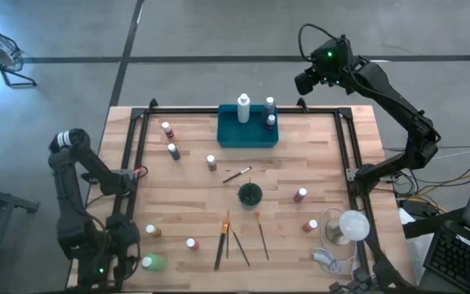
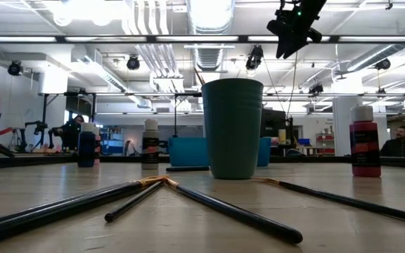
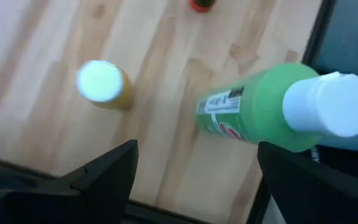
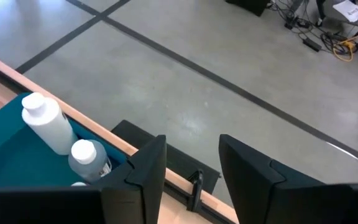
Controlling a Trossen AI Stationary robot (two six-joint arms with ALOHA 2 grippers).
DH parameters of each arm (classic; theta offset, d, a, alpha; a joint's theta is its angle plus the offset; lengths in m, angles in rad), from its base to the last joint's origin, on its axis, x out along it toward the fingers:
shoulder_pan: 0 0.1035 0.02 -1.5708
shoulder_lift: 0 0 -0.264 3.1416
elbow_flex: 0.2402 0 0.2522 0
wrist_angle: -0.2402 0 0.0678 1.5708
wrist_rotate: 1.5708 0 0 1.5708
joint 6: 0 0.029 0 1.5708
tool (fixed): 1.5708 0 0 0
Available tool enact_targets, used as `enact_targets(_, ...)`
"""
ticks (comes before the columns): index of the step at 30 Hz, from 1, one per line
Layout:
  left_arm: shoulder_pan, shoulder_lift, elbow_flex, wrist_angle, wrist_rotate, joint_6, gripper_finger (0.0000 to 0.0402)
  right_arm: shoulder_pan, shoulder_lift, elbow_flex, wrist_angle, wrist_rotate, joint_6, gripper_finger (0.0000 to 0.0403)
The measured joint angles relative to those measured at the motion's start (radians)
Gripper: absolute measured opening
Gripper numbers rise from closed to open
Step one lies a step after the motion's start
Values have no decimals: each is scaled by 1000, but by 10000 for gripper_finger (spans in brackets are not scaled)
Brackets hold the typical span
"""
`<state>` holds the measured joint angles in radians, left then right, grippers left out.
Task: Pick & Place Paint Supplies
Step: Put the green paint bottle into the blue bin
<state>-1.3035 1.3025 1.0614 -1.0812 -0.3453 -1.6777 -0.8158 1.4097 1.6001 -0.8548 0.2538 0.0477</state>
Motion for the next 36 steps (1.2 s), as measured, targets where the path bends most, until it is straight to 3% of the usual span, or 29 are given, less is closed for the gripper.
enact_targets(7, -2, 0, -97, 191, 86, 40, 335, 0, 0, 0, 0, 0, 3, 161)
enact_targets(16, -2, 23, -171, 324, 87, 110, 335, 0, 0, 0, 1, 0, 2, 143)
enact_targets(36, -1, 108, -199, 508, -254, 317, 335, 0, 0, 0, 45, 0, 5, 102)
